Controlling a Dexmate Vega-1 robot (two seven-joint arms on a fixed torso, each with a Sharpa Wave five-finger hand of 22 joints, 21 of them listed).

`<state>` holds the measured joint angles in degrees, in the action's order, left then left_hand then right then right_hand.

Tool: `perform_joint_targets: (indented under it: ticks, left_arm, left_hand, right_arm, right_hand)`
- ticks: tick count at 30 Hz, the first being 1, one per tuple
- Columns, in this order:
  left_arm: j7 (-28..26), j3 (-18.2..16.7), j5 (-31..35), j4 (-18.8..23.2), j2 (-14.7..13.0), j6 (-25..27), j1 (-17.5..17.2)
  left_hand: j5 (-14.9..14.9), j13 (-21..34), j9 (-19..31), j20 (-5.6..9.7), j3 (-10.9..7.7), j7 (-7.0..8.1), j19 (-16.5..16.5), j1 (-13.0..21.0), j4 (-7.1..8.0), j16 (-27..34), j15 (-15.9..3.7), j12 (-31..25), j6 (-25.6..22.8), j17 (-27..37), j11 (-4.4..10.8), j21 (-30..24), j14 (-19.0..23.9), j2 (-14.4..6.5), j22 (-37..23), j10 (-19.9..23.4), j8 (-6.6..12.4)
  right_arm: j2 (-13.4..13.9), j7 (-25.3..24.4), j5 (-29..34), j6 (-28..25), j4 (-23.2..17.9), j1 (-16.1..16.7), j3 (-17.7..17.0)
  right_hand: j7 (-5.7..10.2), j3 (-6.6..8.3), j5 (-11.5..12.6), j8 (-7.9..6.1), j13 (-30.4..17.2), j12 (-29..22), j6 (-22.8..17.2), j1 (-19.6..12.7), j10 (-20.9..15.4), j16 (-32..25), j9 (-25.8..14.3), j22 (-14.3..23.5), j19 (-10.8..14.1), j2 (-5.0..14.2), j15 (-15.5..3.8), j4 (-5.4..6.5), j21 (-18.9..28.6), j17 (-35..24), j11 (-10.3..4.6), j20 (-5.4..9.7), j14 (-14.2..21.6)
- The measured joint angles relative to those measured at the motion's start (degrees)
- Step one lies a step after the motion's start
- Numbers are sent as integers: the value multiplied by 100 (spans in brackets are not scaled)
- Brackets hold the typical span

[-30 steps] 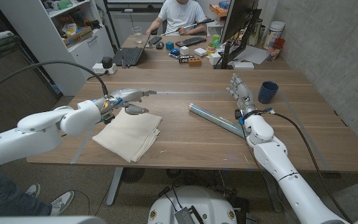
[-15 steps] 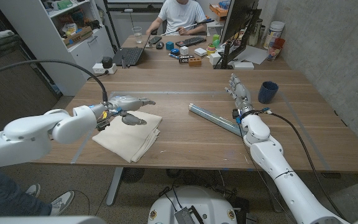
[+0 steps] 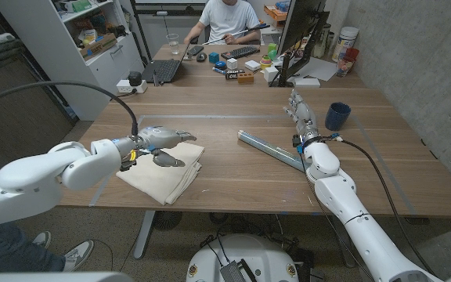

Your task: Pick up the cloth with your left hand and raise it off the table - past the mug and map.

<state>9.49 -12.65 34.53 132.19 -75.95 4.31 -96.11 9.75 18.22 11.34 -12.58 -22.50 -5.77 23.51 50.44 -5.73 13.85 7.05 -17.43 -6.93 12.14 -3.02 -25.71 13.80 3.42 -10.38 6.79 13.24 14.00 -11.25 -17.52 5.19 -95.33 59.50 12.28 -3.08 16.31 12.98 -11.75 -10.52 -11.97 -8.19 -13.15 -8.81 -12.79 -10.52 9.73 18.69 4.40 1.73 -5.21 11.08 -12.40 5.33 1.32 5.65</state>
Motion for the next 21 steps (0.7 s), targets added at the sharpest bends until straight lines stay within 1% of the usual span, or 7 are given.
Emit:
perform_joint_targets:
  ticks: [2,3,5,9,10,13,21]
  left_arm:
    - [41,-47,155,41,53,-15,-57]
    - [108,-47,392,41,177,-50,-162]
    - [157,-200,637,199,293,-103,-255]
    - [179,-326,817,314,526,-154,-418]
    - [234,-344,1116,326,560,-272,-440]
    - [324,-436,1378,406,751,-403,-564]
    - [590,-641,1671,536,1205,-645,-807]
  left_hand:
    - [0,11,0,0,38,-18,0,-37,-6,0,19,0,18,0,-57,10,-14,5,0,23,-6]
    - [0,23,0,0,51,-39,0,-78,6,0,47,0,39,0,-70,10,-12,17,0,12,-30]
    - [0,38,0,0,98,-48,0,-111,17,-25,60,0,49,0,-111,10,-6,13,0,-30,-41]
    - [0,55,-1,0,124,-57,0,-158,33,-36,86,-3,102,-1,-130,54,-33,34,0,-48,-69]
    - [0,55,0,0,126,-57,0,-180,35,-36,86,-3,102,-1,-130,54,-33,56,-1,-48,-84]
    - [18,77,0,0,160,-57,0,-180,22,-36,91,-3,102,-1,-130,54,-38,56,-1,-48,-88]
    - [23,108,-1,-19,166,-27,-24,-255,28,-35,115,-3,133,-1,-129,115,-64,72,-1,-48,-88]
  right_arm:
    - [1,-11,0,0,-12,0,-2]
    - [1,-30,2,-1,-34,0,-8]
    - [1,-47,3,-5,-49,1,-10]
    - [1,-74,8,-16,-64,1,-11]
    - [1,-77,9,-18,-84,2,-11]
    - [1,-95,14,-39,-105,2,-11]
    - [-10,-122,23,-100,-114,-17,16]
  right_hand:
    - [21,0,0,0,0,0,-21,0,0,0,0,0,0,0,0,0,0,0,0,0,0]
    - [21,0,0,0,0,0,-21,0,0,0,0,0,0,0,0,0,0,0,0,0,0]
    - [21,0,0,0,0,0,-21,0,0,0,0,0,0,0,0,0,0,0,0,0,0]
    - [0,0,0,0,0,0,-42,0,0,0,0,0,0,0,0,0,0,1,0,0,-1]
    - [0,0,0,0,0,0,-42,0,0,0,0,0,0,0,0,0,0,1,0,0,-1]
    - [0,0,0,0,0,0,-42,0,-5,0,0,0,0,0,0,0,0,1,-5,0,-1]
    - [0,0,0,0,0,0,-42,0,-21,0,0,0,-1,0,0,0,0,1,-21,0,-1]
